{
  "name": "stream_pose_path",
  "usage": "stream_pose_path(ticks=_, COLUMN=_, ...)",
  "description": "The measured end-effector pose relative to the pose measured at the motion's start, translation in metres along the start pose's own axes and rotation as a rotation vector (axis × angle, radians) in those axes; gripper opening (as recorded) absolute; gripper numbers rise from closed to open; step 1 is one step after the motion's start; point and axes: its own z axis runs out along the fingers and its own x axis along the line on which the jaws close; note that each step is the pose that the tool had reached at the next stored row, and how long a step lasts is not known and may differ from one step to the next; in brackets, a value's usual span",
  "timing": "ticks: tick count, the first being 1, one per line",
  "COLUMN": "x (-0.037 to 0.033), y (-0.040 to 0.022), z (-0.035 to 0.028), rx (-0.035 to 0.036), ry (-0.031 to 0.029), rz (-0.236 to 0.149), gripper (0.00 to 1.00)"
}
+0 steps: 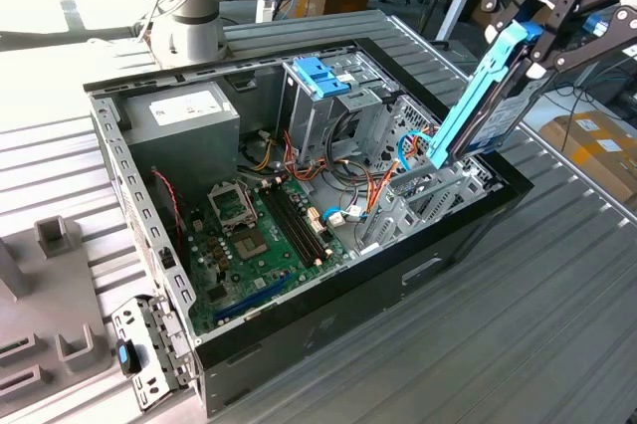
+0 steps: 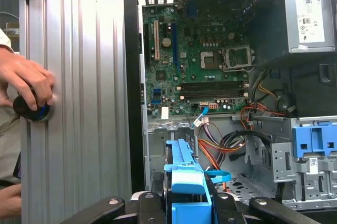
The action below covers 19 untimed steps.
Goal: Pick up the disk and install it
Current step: 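Insert the disk into the insertion slot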
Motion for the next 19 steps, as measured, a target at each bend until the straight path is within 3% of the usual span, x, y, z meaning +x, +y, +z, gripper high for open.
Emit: stream_pose_path(ticks=19, x=0.0001, y=-0.0002, z=0.0046, rx=0.0, ry=0.0, rz=0.0, gripper=0.37)
